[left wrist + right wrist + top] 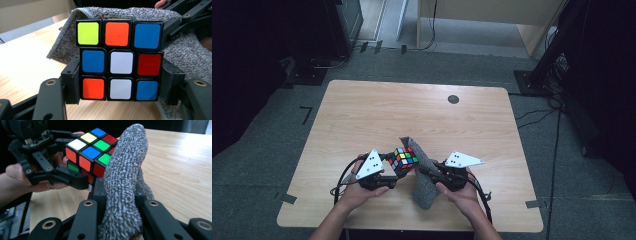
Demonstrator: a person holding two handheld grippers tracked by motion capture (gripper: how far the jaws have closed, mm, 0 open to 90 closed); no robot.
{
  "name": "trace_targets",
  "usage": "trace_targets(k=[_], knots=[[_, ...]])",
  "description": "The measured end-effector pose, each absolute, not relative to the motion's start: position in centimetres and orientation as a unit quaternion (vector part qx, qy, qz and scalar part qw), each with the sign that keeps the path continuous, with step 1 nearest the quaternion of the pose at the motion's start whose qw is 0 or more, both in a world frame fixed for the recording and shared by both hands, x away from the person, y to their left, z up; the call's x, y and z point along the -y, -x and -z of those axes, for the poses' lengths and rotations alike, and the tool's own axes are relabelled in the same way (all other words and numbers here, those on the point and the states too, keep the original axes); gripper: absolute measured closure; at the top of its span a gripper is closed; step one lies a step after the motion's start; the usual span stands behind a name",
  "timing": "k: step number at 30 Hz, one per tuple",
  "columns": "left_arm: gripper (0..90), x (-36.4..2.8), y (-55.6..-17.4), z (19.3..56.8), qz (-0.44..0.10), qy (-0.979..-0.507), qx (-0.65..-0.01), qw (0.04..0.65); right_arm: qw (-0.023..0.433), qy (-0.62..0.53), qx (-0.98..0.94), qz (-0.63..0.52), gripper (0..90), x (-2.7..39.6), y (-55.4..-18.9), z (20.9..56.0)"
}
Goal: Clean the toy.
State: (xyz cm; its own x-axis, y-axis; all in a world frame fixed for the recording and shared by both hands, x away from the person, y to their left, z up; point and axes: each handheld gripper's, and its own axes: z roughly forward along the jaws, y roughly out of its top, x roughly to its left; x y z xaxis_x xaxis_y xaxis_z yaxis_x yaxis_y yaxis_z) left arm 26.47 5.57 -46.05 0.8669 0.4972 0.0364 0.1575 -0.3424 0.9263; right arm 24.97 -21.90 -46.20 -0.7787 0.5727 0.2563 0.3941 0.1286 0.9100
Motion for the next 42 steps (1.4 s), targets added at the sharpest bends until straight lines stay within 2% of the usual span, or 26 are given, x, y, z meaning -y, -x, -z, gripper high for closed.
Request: trace_targets(k=[13,26,31,42], knots=[[34.2,-5.4,-26.4,45.9,-0.168,-0.806,-0.209,0.528,0.093,-0.341,-0.721,-0.596,71.0,22.8,-24.9,45.4],[34.2,-5.1,-26.5,46.1,-0.167,-0.808,-0.219,0.521,0.064,-0.386,-0.713,-0.582,65.6,21.8,-25.2,46.3],[34.2,-5.3,-26.6,46.0,-0.155,-0.803,-0.223,0.53,0.065,-0.386,-0.714,-0.58,69.9,21.8,-25.2,46.5],[34.4,-5.0,-26.3,46.0,-0.15,-0.809,-0.213,0.527,0.069,-0.391,-0.708,-0.584,72.6,22.0,-25.2,46.4]])
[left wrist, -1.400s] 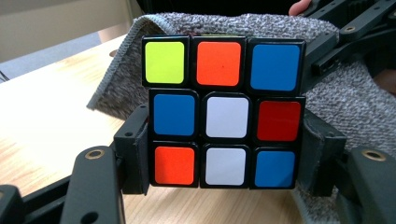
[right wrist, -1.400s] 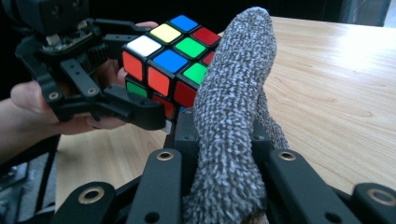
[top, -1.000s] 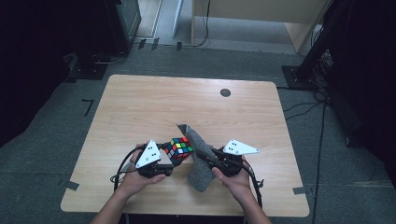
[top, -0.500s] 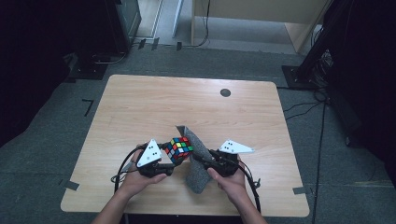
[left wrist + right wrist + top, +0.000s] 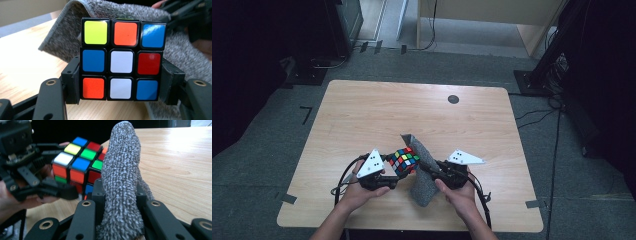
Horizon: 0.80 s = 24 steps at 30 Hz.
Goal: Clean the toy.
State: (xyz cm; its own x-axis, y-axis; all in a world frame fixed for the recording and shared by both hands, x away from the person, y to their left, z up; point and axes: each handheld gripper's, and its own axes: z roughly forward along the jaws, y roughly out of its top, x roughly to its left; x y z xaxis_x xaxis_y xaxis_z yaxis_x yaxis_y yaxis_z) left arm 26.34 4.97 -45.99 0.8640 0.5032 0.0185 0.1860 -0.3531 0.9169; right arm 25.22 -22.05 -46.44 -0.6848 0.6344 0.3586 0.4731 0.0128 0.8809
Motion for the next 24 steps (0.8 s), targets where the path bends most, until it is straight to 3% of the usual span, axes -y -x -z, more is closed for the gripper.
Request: trace_targets(k=[8,13,20,24], knots=[[34.3,-4.6,-26.3,46.6,-0.187,-0.825,-0.207,0.492,0.11,-0.388,-0.693,-0.598,73.5,23.1,-24.9,44.9],[34.3,-3.7,-25.7,46.9,-0.183,-0.832,-0.182,0.49,0.114,-0.353,-0.697,-0.614,73.6,22.6,-24.1,43.6],[34.2,-4.3,-25.9,46.5,-0.174,-0.822,-0.195,0.506,0.077,-0.323,-0.735,-0.591,73.5,21.5,-24.3,44.1],[34.2,-4.9,-26.2,46.1,-0.162,-0.813,-0.198,0.523,0.123,-0.372,-0.734,-0.555,73.6,22.8,-25.1,44.5]])
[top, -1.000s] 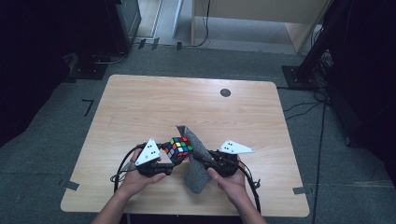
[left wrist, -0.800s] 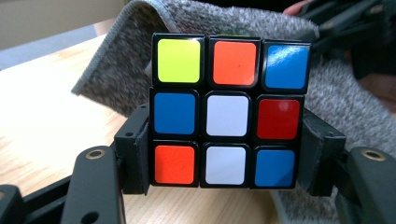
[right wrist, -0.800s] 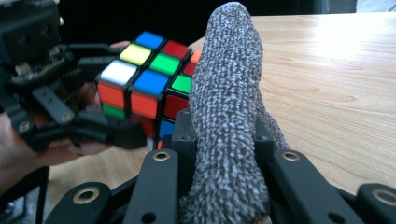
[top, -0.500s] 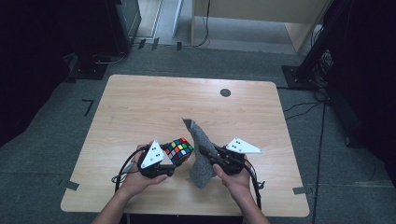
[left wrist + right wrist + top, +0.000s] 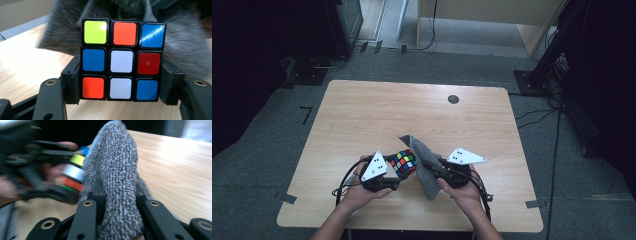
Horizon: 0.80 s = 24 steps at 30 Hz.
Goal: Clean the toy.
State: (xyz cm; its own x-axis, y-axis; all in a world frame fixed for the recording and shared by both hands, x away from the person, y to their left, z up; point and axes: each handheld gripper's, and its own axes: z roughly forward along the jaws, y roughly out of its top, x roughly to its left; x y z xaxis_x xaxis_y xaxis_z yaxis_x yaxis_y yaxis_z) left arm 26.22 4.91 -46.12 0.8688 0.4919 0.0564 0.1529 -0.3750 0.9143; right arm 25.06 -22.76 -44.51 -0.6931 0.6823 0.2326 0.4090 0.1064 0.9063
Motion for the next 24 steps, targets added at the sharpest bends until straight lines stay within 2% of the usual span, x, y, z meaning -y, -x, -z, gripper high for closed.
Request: trace_targets(k=[5,13,18,24], knots=[[34.2,-5.0,-26.2,46.1,-0.159,-0.814,-0.193,0.524,0.084,-0.385,-0.687,-0.61,73.1,23.8,-25.3,44.5],[34.2,-5.3,-26.3,45.9,-0.153,-0.806,-0.207,0.533,0.039,-0.358,-0.719,-0.595,73.8,22.5,-25.4,45.2],[34.2,-5.3,-26.4,45.9,-0.156,-0.809,-0.203,0.529,0.065,-0.359,-0.718,-0.593,73.2,22.8,-25.2,44.6],[34.2,-4.4,-26.0,46.3,-0.154,-0.825,-0.182,0.513,0.06,-0.376,-0.671,-0.637,72.3,23.6,-24.9,43.7]])
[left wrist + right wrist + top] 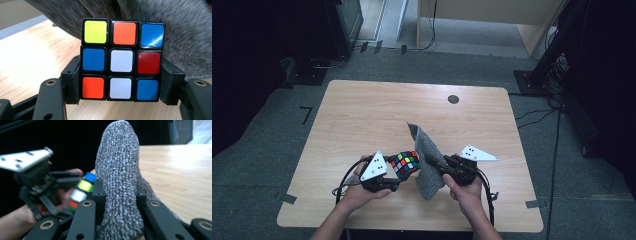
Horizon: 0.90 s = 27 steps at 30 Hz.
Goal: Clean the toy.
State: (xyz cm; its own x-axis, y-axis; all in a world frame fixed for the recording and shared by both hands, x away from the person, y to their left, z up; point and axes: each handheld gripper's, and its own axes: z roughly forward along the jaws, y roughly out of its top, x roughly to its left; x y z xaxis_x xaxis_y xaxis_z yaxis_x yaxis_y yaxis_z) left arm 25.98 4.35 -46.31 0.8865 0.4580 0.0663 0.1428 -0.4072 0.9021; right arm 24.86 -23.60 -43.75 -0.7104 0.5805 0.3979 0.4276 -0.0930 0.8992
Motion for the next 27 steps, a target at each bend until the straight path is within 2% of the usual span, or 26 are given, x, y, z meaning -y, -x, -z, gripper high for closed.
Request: trace_targets(k=[4,7,10,13,18,22,27], knots=[[34.2,-4.1,-25.6,46.2,-0.148,-0.824,-0.167,0.52,0.036,-0.327,-0.698,-0.635,70.6,21.9,-24.2,43.1],[34.2,-4.4,-25.5,46.1,-0.149,-0.822,-0.161,0.526,0.028,-0.336,-0.713,-0.614,70.2,21.5,-24.6,43.7],[34.2,-4.9,-25.7,45.8,-0.139,-0.809,-0.167,0.547,0.057,-0.401,-0.708,-0.578,71.5,23.2,-25.8,44.6],[34.2,-4.9,-25.7,45.7,-0.142,-0.812,-0.162,0.543,0.046,-0.427,-0.674,-0.6,71.8,24.8,-26.1,45.1],[34.2,-4.3,-25.2,45.9,-0.14,-0.82,-0.143,0.536,0.033,-0.369,-0.697,-0.614,71.8,23.3,-25.5,44.3],[34.2,-4.3,-25.1,46.1,-0.137,-0.821,-0.137,0.538,0.021,-0.385,-0.693,-0.609,72.1,23.0,-25.7,44.9],[34.2,-3.9,-24.7,46.0,-0.145,-0.826,-0.12,0.532,0.032,-0.389,-0.693,-0.606,72.3,23.2,-25.6,44.7]])
